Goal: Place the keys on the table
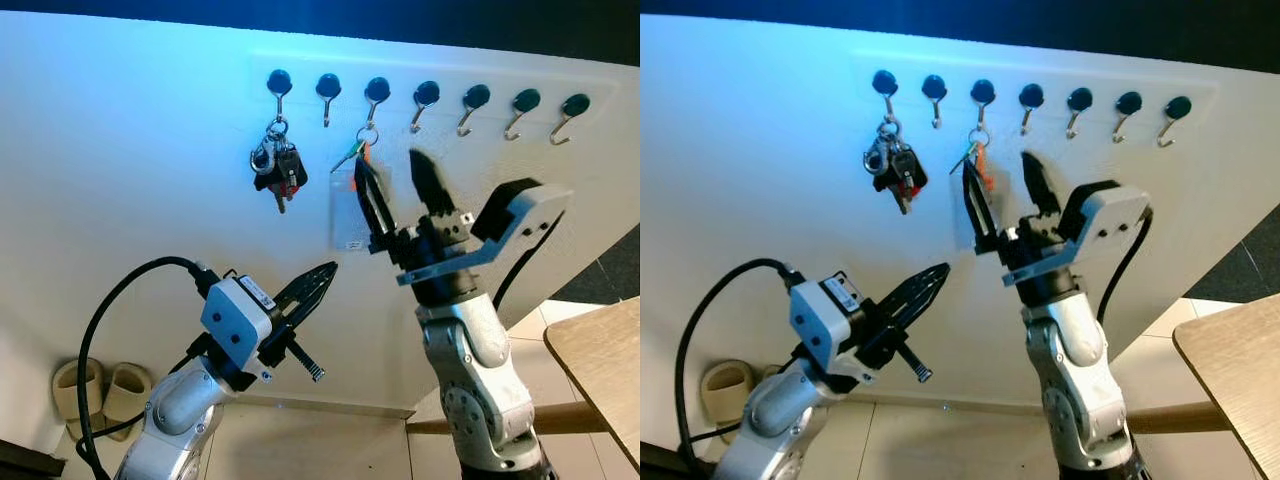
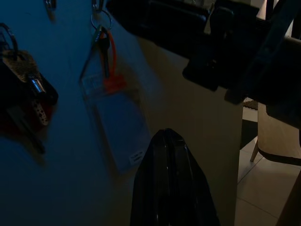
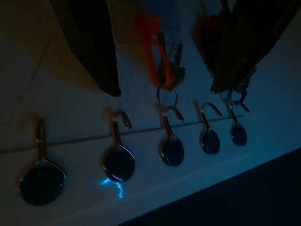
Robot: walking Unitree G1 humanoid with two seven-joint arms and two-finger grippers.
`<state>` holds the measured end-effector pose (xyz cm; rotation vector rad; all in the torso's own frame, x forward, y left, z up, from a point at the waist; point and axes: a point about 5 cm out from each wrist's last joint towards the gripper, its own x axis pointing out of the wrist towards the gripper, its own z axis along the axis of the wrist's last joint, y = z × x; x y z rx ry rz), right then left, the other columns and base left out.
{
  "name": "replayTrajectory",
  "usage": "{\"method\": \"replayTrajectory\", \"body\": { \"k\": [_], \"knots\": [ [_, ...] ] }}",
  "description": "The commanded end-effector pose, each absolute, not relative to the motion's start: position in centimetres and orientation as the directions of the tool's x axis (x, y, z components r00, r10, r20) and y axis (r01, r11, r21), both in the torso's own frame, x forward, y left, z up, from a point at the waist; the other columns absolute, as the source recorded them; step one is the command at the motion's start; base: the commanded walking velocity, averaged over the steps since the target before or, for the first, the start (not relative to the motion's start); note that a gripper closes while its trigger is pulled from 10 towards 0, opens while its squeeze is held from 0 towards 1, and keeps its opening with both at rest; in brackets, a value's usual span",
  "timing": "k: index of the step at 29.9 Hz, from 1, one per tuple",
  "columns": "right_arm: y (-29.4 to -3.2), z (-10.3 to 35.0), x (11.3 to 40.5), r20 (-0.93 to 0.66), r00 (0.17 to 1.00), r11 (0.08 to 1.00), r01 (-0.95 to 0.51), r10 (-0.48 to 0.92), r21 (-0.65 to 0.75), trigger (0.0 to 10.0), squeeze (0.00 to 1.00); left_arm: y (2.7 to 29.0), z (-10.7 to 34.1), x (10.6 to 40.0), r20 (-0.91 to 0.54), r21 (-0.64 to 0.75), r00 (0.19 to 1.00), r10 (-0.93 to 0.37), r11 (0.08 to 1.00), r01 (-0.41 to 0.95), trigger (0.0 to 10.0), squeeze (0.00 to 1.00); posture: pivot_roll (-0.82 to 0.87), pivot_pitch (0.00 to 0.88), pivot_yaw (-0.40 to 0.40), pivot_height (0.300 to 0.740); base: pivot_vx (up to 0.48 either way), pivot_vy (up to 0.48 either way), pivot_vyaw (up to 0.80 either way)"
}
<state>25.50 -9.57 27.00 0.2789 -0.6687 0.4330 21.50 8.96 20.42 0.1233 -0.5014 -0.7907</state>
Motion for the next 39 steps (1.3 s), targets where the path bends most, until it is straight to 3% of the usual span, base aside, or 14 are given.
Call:
{"method": "replayTrajectory", "body": {
  "k": [1, 11, 14, 19, 20, 22, 23, 31, 39],
  "knots": [
    [-9.6, 27.4, 25.4, 0.661, 0.693, 0.879, -0.465, 0.289, 0.102, 10.0, 0.0, 8.9, 20.3, 21.3, 0.377, 0.297, 0.589, -0.715, 0.696, 0.654, 10.0, 0.0, 0.08, 0.168, -0.049, 0.74, 0.0, 0.0, 0.0],
    [-8.9, 27.4, 25.9, 0.648, 0.691, 0.853, -0.508, 0.32, 0.121, 10.0, 0.0, 8.9, 20.3, 21.3, 0.376, 0.297, 0.59, -0.714, 0.696, 0.654, 10.0, 0.0, 0.08, 0.17, -0.05, 0.74, 0.0, 0.0, 0.0],
    [-8.6, 27.2, 26.2, 0.633, 0.699, 0.843, -0.521, 0.333, 0.132, 8.2, 0.0, 8.9, 20.3, 21.4, 0.375, 0.297, 0.591, -0.714, 0.696, 0.653, 10.0, 0.0, 0.08, 0.171, -0.049, 0.74, 0.0, 0.0, 0.0],
    [-8.3, 27.1, 26.4, 0.624, 0.701, 0.835, -0.533, 0.345, 0.137, 8.2, 0.0, 8.9, 20.3, 21.4, 0.374, 0.298, 0.59, -0.715, 0.696, 0.654, 10.0, 0.0, 0.08, 0.171, -0.048, 0.74, 0.0, 0.0, 0.0],
    [-8.3, 27.1, 26.4, 0.622, 0.702, 0.834, -0.535, 0.348, 0.137, 7.1, 0.0, 8.9, 20.3, 21.4, 0.374, 0.298, 0.59, -0.715, 0.695, 0.654, 10.0, 0.0, 0.08, 0.171, -0.047, 0.74, 0.0, 0.0, 0.0],
    [-8.2, 27.1, 26.4, 0.62, 0.702, 0.832, -0.537, 0.351, 0.137, 7.1, 0.0, 8.9, 20.3, 21.4, 0.374, 0.299, 0.59, -0.716, 0.695, 0.654, 10.0, 0.0, 0.08, 0.17, -0.047, 0.74, 0.0, 0.0, 0.0],
    [-8.2, 27.1, 26.5, 0.619, 0.701, 0.831, -0.539, 0.354, 0.136, 5.2, 0.0, 8.9, 20.3, 21.4, 0.374, 0.299, 0.59, -0.716, 0.695, 0.654, 10.0, 0.0, 0.08, 0.17, -0.047, 0.74, 0.0, 0.0, 0.0],
    [-8.0, 27.3, 26.8, 0.615, 0.691, 0.827, -0.551, 0.379, 0.108, 5.2, 0.0, 8.8, 20.3, 21.4, 0.377, 0.297, 0.587, -0.716, 0.694, 0.656, 10.0, 0.0, 0.08, 0.166, -0.05, 0.74, 0.0, 0.0, 0.0],
    [-7.8, 27.4, 26.8, 0.619, 0.681, 0.822, -0.561, 0.392, 0.097, 4.4, 0.0, 8.8, 20.3, 21.3, 0.377, 0.297, 0.587, -0.717, 0.694, 0.656, 10.0, 0.0, 0.08, 0.158, -0.053, 0.74, 0.0, 0.0, 0.0]
  ]
}}
